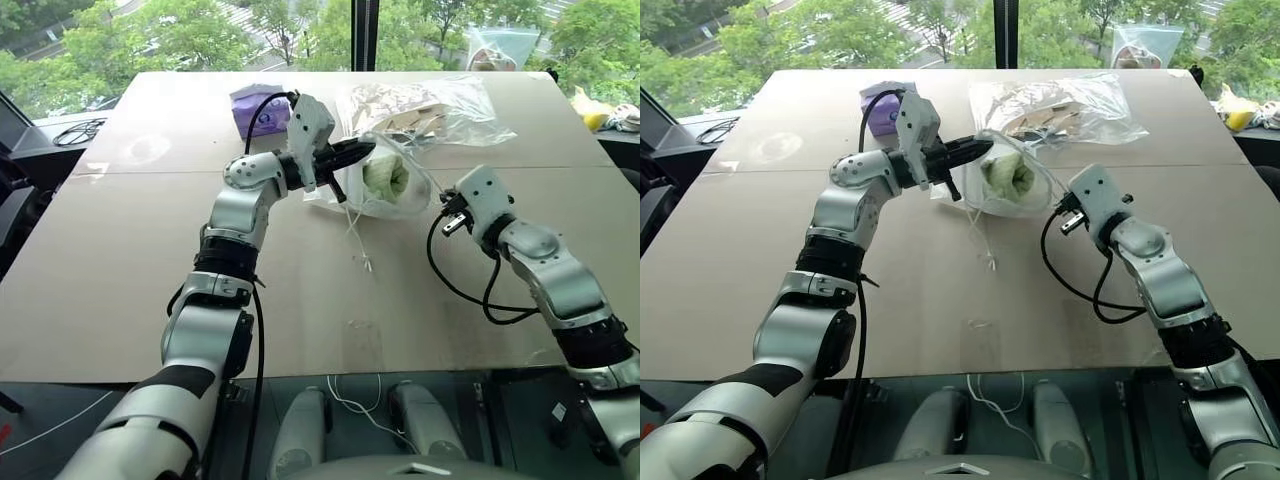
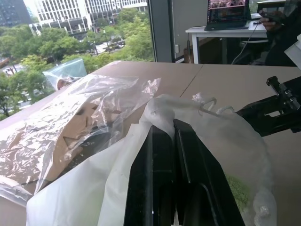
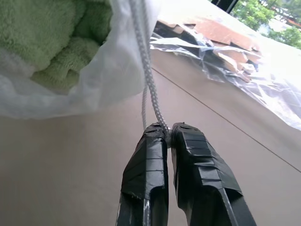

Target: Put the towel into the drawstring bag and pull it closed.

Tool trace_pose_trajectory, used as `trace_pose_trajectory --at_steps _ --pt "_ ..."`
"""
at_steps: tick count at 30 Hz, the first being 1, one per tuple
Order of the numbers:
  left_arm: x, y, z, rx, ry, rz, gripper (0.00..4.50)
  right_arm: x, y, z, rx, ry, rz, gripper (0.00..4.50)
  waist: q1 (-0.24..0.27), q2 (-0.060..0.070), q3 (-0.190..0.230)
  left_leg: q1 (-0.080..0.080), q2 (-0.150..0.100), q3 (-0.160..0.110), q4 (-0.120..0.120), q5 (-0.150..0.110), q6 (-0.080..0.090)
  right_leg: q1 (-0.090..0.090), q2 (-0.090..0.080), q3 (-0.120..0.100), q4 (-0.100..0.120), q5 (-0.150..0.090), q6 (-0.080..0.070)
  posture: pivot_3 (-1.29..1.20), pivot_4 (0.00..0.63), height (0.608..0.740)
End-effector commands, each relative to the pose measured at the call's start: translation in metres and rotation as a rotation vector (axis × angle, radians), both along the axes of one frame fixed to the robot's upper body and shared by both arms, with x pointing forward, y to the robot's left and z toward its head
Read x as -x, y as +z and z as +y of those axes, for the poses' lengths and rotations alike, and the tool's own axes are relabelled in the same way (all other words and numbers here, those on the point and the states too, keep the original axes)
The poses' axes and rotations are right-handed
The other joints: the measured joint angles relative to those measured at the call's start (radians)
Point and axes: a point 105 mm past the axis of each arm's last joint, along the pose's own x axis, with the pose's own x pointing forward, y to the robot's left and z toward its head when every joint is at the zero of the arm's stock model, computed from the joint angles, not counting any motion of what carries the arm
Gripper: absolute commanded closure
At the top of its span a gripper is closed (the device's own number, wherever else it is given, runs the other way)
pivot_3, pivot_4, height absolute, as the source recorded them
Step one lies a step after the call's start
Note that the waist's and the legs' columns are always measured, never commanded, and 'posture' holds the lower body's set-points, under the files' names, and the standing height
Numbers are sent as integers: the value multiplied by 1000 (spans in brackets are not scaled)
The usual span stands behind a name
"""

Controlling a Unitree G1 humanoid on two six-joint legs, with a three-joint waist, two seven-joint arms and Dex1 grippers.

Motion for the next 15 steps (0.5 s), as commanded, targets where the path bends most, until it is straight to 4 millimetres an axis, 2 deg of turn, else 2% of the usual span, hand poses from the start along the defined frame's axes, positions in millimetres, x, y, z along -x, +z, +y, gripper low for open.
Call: trace_pose_trajectory --at_steps 1,5,9,12,15 --pt "4 7 -3 17 -25 -10 4500 1 42 -10 -35 -49 -142 4335 1 0 0 0 0 0 0 0 0 0 0 0 0 0 0 0 150 740" --pt "8 7 -22 37 -84 28 4500 -6 73 -18 -98 -135 -258 4335 2 0 0 0 0 0 0 0 0 0 0 0 0 0 0 0 150 740" --pt "8 1 -38 27 -96 39 4500 -6 117 -20 -226 -184 -407 4335 1 0 0 0 0 0 0 0 0 0 0 0 0 0 0 0 150 740" --pt "13 -3 -43 51 -128 64 4500 -6 134 -27 -273 -224 -459 4335 3 0 0 0 0 0 0 0 0 0 0 0 0 0 0 0 150 740" --pt "16 -3 -40 80 -131 73 3733 -5 135 -26 -302 -228 -461 4500 2 0 0 0 0 0 0 0 0 0 0 0 0 0 0 0 150 740"
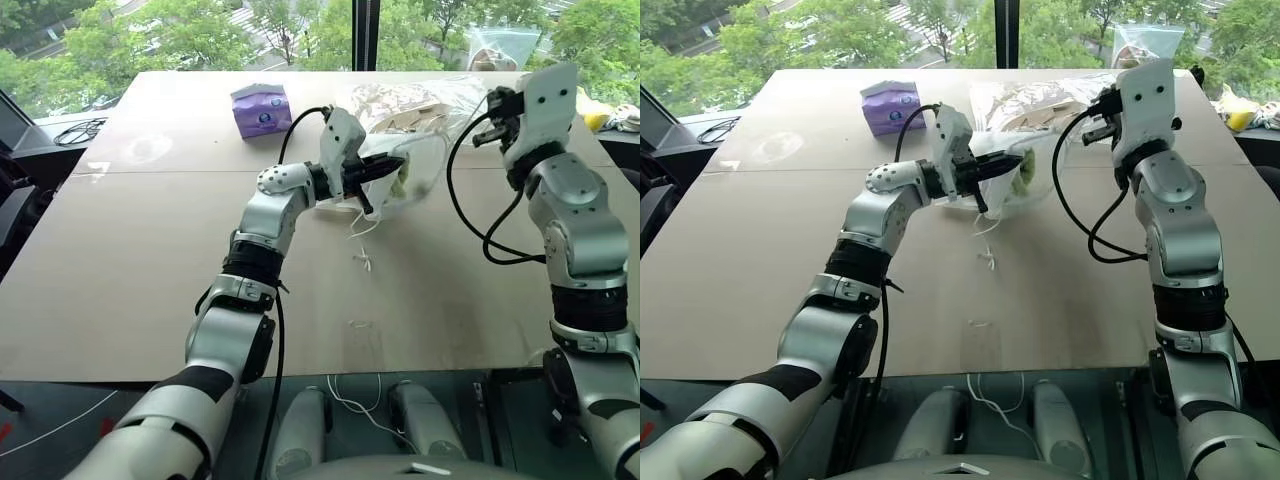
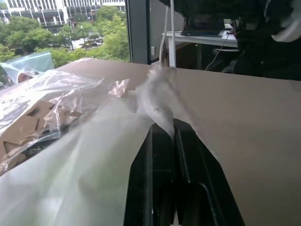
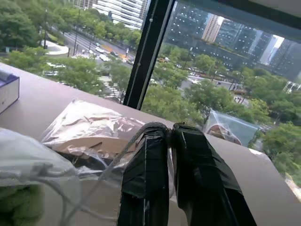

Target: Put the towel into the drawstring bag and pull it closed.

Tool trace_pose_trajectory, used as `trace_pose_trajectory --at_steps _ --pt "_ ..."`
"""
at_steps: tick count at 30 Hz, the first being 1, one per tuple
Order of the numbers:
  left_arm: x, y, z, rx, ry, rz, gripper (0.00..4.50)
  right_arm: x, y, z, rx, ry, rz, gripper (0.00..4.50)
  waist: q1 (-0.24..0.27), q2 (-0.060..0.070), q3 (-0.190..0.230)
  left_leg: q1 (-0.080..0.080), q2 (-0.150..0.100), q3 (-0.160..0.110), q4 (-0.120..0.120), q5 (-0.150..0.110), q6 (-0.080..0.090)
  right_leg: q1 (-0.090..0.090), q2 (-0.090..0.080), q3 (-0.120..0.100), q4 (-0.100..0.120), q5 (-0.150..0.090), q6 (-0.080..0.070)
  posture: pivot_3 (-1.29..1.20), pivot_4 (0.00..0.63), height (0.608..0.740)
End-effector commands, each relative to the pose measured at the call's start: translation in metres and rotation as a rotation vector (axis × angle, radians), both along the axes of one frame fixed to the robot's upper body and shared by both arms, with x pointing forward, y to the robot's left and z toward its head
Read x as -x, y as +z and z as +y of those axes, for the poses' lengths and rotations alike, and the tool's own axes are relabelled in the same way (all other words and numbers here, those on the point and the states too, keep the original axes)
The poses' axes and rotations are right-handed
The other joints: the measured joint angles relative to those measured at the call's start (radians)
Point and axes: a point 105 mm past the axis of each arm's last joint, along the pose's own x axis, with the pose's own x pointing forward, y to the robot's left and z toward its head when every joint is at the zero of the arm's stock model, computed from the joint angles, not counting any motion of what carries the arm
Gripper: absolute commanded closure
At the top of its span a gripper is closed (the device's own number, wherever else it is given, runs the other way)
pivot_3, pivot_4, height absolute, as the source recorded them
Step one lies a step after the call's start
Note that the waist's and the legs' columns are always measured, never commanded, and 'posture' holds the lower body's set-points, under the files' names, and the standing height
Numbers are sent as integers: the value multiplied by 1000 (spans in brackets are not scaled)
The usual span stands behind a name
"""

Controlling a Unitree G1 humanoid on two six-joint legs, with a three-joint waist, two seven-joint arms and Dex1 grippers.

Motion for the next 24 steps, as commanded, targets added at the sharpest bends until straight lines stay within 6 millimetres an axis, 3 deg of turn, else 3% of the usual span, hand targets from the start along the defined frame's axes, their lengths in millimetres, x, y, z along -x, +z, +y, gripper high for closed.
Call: trace_pose_trajectory --at_steps 1,4,6,8,10,14,19,24 --pt "3 15 4 49 24 -53 3344 7 14 -3 -24 -15 -64 4500 -1 0 0 0 0 0 0 0 0 0 0 0 0 0 0 0 150 740" --pt "-1 24 15 74 83 -92 2019 7 7 1 -19 -5 -48 4500 -1 0 0 0 0 0 0 0 0 0 0 0 0 0 0 0 150 740" --pt "14 46 20 181 2 -86 1019 7 3 4 -14 6 -35 4500 -2 0 0 0 0 0 0 0 0 0 0 0 0 0 0 0 150 740" --pt "28 56 25 227 -71 -69 107 7 1 6 -3 14 -29 4500 -3 0 0 0 0 0 0 0 0 0 0 0 0 0 0 0 150 740" --pt "37 43 28 155 -103 -45 107 6 -1 8 -11 20 -24 4500 -4 1 0 0 0 0 0 0 0 0 0 0 0 0 0 0 150 740" --pt "41 -16 33 -136 -70 -16 107 4 -3 14 -12 42 -17 4500 -3 2 -1 3 0 0 -1 0 0 1 0 0 1 0 0 0 150 740" --pt "36 -34 36 -181 -9 -13 107 5 -2 14 -15 42 -19 4500 3 2 -1 1 0 0 1 0 0 1 0 0 1 0 0 0 150 740" --pt "26 -55 24 -226 36 -24 107 5 -4 14 -20 44 -13 4500 1 2 -1 2 0 0 0 0 0 1 0 0 1 0 0 0 150 740"
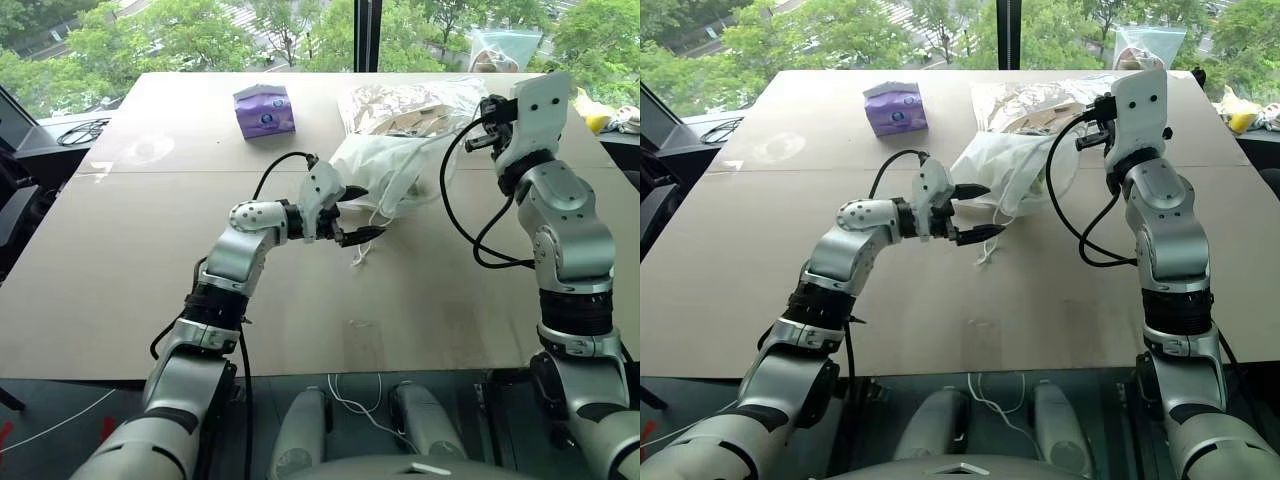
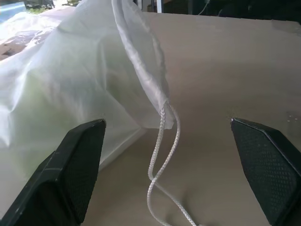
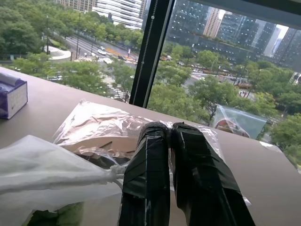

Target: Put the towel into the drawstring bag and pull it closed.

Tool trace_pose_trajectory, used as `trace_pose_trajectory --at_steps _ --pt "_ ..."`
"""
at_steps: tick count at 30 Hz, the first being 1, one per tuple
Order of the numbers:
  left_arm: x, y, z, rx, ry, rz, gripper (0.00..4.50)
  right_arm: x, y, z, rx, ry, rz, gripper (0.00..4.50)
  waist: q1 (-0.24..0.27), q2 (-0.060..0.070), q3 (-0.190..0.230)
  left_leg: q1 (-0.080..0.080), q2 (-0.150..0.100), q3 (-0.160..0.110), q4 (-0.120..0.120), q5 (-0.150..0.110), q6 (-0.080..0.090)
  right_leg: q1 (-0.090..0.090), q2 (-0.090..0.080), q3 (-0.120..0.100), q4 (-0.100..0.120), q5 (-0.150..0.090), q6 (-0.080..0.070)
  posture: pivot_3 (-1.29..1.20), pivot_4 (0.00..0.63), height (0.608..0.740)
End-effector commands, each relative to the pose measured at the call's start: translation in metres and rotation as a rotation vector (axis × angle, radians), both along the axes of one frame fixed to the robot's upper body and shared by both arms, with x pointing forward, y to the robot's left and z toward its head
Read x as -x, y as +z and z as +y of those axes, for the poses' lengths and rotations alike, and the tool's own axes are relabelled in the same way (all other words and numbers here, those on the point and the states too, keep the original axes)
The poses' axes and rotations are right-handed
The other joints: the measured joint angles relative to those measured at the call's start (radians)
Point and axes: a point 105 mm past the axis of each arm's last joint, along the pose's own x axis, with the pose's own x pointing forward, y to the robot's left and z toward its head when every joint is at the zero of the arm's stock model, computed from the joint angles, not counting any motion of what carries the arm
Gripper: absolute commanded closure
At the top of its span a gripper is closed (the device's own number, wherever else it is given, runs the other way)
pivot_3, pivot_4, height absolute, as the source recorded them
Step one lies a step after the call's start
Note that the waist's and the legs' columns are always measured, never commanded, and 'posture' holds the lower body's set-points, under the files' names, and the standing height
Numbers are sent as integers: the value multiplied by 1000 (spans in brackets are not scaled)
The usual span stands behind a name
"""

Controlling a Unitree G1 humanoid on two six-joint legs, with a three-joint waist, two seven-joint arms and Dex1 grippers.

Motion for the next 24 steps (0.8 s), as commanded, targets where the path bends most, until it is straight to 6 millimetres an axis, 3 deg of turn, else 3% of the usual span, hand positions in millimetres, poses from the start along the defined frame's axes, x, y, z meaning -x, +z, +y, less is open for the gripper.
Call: trace_pose_trajectory --at_steps 1,4,5,7,10,14,15,16,24 --pt "-7 -2 -14 1 19 -43 107 7 15 1 -1 4 -61 4500 0 0 0 0 0 0 0 0 0 0 0 0 0 0 0 0 150 740" --pt "-8 -15 -18 -29 27 -29 107 7 17 0 -1 -3 -68 4500 -1 0 0 0 0 0 0 0 0 0 0 0 0 0 0 0 150 740" --pt "-9 -17 -18 -31 38 -27 487 7 18 -1 -1 -7 -70 4500 -1 0 0 0 0 0 0 0 0 0 0 0 0 0 0 0 150 740" --pt "-13 -19 -17 -30 62 -25 835 8 19 -4 -3 -16 -74 4500 -4 0 0 0 0 0 0 0 0 0 0 0 0 0 0 0 150 740" --pt "-17 -21 -15 -38 87 -37 2185 9 19 -6 -8 -23 -77 4500 -3 0 0 0 0 0 0 0 0 0 0 0 0 0 0 0 150 740" --pt "-22 -25 -8 -59 127 -61 3651 10 19 -6 -6 -27 -83 4500 -2 0 0 0 0 0 0 0 0 0 0 0 0 0 0 0 150 740" --pt "-23 -26 -6 -65 137 -65 4253 10 20 -6 -7 -29 -85 4500 -2 0 0 0 0 0 0 0 0 0 0 0 0 0 0 0 150 740" --pt "-23 -27 -4 -62 146 -68 4479 10 20 -6 -8 -31 -87 4500 -2 0 0 0 0 0 0 0 0 0 0 0 0 0 0 0 150 740" --pt "-29 -10 6 61 274 -142 4479 11 20 -9 -10 -40 -91 4500 -2 0 0 0 0 0 0 0 0 0 0 0 0 0 0 0 150 740"
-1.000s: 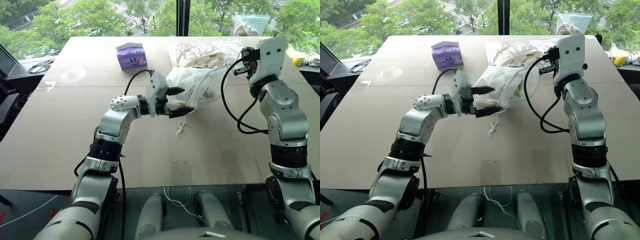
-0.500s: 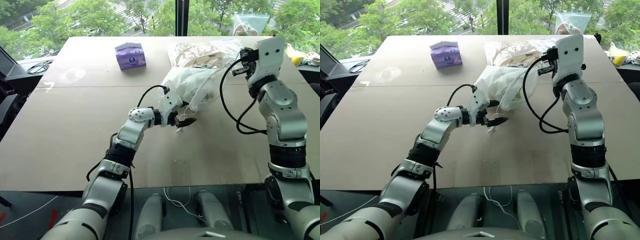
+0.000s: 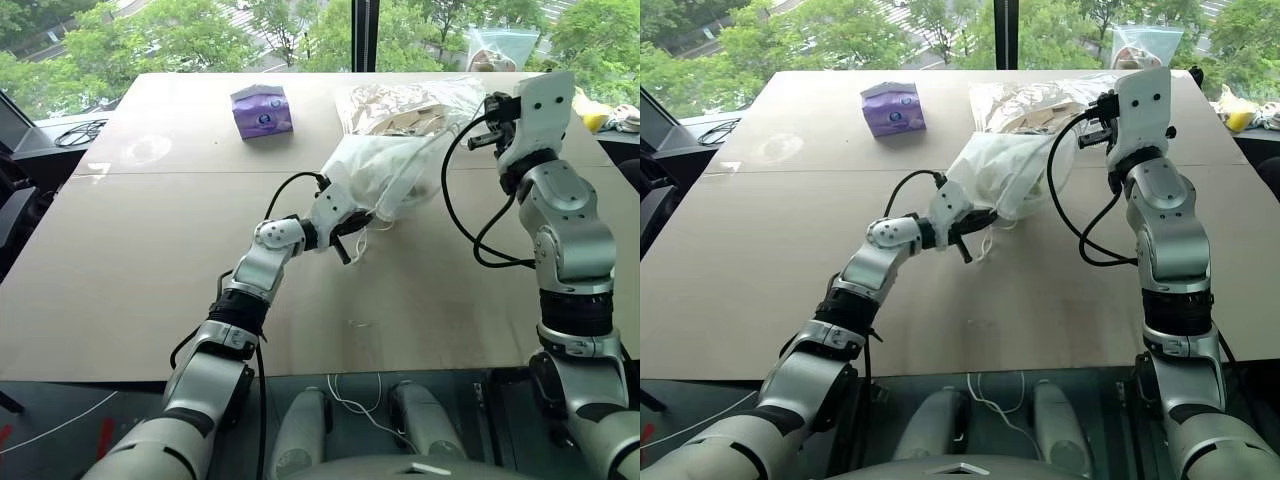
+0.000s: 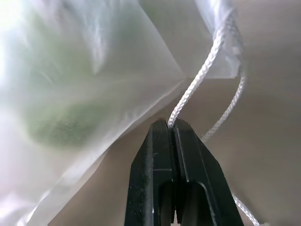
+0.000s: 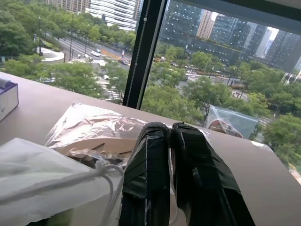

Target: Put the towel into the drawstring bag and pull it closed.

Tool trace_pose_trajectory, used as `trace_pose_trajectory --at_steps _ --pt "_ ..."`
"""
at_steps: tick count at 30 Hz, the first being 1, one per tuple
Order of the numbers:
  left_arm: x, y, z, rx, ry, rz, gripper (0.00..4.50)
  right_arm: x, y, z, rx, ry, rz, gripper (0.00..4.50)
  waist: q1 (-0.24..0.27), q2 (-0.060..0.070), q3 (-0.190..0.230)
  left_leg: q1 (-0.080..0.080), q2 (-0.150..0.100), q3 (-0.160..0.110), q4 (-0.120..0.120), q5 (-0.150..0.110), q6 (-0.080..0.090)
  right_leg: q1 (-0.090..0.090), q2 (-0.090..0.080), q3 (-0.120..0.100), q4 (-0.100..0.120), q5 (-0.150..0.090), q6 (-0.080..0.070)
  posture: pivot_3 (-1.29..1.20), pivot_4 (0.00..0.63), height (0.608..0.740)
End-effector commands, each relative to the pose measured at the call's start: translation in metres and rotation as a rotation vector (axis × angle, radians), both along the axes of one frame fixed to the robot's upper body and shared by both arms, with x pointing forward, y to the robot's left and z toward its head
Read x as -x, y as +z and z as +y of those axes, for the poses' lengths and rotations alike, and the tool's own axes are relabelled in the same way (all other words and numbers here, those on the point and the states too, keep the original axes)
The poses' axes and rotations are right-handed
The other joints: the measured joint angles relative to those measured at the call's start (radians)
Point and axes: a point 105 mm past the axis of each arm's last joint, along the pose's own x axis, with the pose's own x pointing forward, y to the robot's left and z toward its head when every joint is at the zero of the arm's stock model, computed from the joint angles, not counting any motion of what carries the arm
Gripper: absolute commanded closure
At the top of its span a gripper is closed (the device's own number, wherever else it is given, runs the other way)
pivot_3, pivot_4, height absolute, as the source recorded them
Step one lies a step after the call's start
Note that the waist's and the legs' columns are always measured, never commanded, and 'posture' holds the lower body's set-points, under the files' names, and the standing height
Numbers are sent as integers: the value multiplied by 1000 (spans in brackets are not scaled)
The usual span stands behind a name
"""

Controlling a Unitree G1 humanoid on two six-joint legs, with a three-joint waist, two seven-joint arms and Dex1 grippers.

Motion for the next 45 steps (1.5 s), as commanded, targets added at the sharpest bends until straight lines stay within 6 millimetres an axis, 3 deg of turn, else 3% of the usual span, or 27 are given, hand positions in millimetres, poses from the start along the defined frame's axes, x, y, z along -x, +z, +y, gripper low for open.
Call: trace_pose_trajectory --at_steps 1,4,9,14,20,25,37,45 --pt "-6 31 6 129 97 -111 4479 9 18 -6 -5 -17 -79 4500 0 0 0 0 0 0 0 0 0 0 0 0 0 0 0 0 150 740" --pt "-9 43 14 219 207 -149 4479 10 19 -7 -4 -23 -84 4500 0 0 0 0 0 0 0 0 0 0 0 0 0 0 0 0 150 740" --pt "-11 73 41 296 487 -369 4479 9 18 -19 18 -96 -94 4500 1 0 0 0 0 0 0 0 0 0 0 0 0 0 0 0 150 740" --pt "-10 108 86 262 795 -640 4479 8 20 -41 83 -240 -139 4500 3 0 0 0 0 0 0 0 0 0 -1 0 0 0 0 0 150 740" --pt "-19 134 119 159 901 -767 4479 11 36 -69 58 -386 -216 4500 4 0 0 0 0 0 0 0 0 0 -1 0 0 0 0 0 150 740" --pt "-27 134 146 97 1006 -748 4479 13 38 -83 19 -449 -228 4500 2 0 0 0 0 0 -1 0 0 0 -1 0 -1 0 0 0 150 740" --pt "-24 114 171 82 1169 -652 4479 20 30 -108 -79 -570 -204 4500 2 0 0 0 0 0 -1 0 0 0 -1 0 -1 0 0 0 150 740" --pt "-16 106 200 78 1306 -608 4479 31 15 -137 -277 -703 -176 4500 2 0 0 0 0 0 -1 0 0 0 -1 0 0 0 0 0 150 740"
